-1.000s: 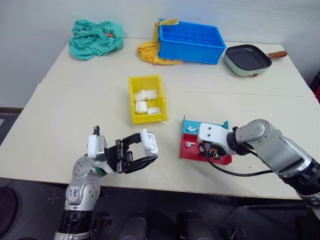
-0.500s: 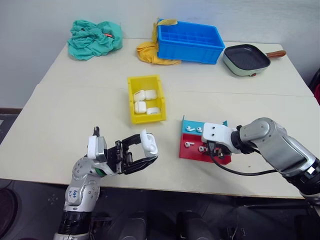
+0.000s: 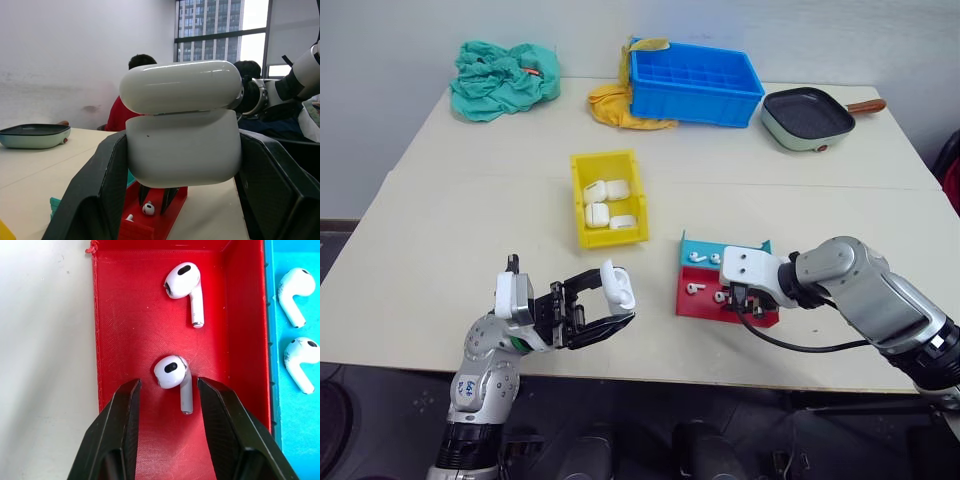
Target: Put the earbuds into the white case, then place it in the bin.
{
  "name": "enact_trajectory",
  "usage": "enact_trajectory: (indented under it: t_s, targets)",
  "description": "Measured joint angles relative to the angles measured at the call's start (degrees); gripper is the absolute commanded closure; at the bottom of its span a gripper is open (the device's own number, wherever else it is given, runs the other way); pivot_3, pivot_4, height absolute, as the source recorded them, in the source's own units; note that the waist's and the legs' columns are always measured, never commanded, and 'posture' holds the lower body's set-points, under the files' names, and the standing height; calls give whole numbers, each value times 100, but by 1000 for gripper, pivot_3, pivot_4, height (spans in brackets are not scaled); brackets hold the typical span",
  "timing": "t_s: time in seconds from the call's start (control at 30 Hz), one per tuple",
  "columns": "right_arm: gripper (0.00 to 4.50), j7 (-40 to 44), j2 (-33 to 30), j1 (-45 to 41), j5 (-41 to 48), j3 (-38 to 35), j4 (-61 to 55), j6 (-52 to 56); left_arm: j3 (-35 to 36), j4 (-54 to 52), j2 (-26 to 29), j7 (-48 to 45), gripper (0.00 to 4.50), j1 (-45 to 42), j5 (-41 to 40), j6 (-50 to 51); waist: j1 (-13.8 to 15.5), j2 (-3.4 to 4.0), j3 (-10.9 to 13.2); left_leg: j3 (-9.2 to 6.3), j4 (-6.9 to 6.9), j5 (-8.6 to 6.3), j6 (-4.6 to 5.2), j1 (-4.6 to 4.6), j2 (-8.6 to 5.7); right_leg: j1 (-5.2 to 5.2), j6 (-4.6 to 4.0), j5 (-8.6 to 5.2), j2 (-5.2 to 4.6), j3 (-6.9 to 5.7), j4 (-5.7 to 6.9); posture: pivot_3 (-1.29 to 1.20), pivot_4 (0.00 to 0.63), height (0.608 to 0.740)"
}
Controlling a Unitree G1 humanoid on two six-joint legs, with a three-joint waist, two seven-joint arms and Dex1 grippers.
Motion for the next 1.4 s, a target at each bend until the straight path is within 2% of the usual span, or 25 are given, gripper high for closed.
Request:
enact_trajectory:
  t_s: [0.67,0.77,0.83,0.87,1.23,1.4]
  targets:
    - [2697,99,193,32,-146,-94,153,-228,-1,0,0,2,1679,67,3,-36,-4,0,0,0,0,0,-1,1,0,1,0,0,-1,0,0,0,150,740]
    - [3261,136,193,35,-149,-100,154,-230,-1,0,0,2,1679,67,3,-36,-4,0,0,0,0,0,-1,1,0,1,0,0,-1,1,0,0,150,740]
    - [3951,163,193,39,-153,-100,161,-237,-1,0,1,2,1679,67,3,-36,-4,0,0,0,0,0,-1,1,0,1,0,0,-1,0,0,0,150,740]
    - [4090,164,196,39,-159,-101,164,-241,-1,0,1,1,1679,66,3,-36,-4,0,0,-1,0,0,-1,1,0,1,0,0,-1,0,0,0,150,740]
    - [4090,164,199,95,-169,-176,167,-256,-1,4,1,-7,1679,61,3,-36,0,0,0,0,0,0,-1,1,-1,2,0,0,-1,0,-1,0,150,740]
    - [4090,212,192,314,-49,-443,169,-355,-1,29,1,-12,1679,-29,0,-35,4,0,0,-1,-1,0,-1,0,-1,2,0,0,-1,0,-2,0,150,740]
